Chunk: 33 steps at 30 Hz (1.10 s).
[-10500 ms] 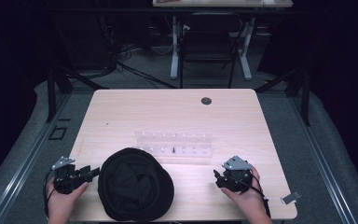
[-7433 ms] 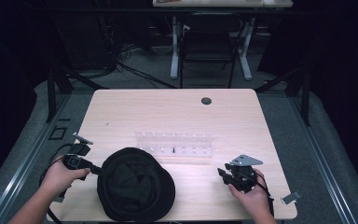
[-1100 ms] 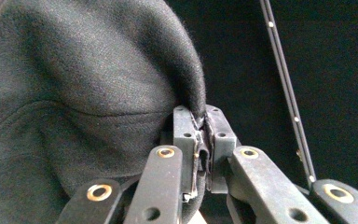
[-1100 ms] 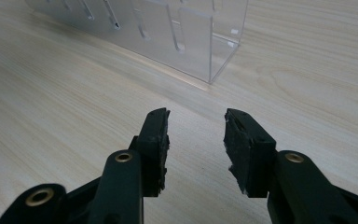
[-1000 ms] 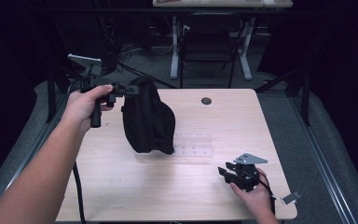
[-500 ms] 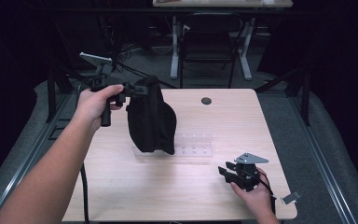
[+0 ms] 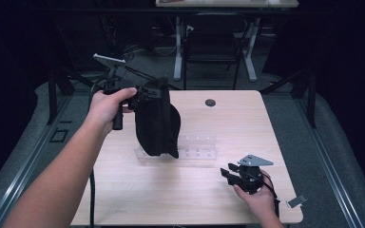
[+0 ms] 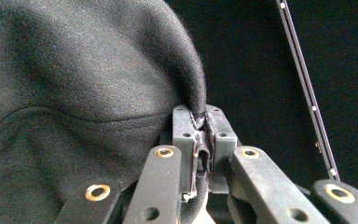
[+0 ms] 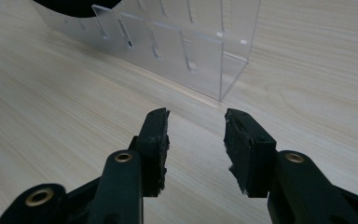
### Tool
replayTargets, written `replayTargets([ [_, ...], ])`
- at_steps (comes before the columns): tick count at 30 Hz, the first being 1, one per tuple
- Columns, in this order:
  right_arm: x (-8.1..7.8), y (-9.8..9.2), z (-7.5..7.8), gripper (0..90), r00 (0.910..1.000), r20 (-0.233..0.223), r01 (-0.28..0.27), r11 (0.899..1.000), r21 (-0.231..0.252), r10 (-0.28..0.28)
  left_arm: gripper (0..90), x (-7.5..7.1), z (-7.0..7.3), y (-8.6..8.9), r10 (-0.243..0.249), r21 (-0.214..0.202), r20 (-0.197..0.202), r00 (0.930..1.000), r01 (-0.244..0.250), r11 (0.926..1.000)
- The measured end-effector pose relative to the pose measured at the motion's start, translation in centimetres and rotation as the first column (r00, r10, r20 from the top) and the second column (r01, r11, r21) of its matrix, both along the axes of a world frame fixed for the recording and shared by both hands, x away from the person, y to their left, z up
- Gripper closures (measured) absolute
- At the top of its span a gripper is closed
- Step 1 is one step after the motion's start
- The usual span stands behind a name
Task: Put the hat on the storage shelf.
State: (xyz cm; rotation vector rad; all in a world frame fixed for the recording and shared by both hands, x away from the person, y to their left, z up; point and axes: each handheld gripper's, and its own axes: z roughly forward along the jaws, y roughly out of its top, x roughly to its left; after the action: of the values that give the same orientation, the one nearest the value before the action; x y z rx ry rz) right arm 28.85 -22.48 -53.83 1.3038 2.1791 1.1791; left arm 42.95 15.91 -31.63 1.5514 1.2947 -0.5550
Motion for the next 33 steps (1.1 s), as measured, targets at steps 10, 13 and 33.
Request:
replayTargets([
  [10,0.5,2.0,3.6,61.8,0.9968,0.048,-0.065,0.997,0.035,0.063,84.4,0.0,0.0,-0.1,-0.002,0.002,0.008,1.0000,0.002,1.0000],
  [13,1.0,3.0,4.1,62.4,0.9949,0.049,-0.091,0.995,0.046,0.089,84.4,0.1,-0.1,-0.2,-0.006,-0.001,0.007,1.0000,0.006,1.0000],
  [33,2.4,10.7,6.1,66.6,0.9611,0.063,-0.269,0.963,-0.006,0.269,84.3,0.2,-0.1,-0.7,-0.008,-0.004,0.008,0.9999,0.008,1.0000],
])
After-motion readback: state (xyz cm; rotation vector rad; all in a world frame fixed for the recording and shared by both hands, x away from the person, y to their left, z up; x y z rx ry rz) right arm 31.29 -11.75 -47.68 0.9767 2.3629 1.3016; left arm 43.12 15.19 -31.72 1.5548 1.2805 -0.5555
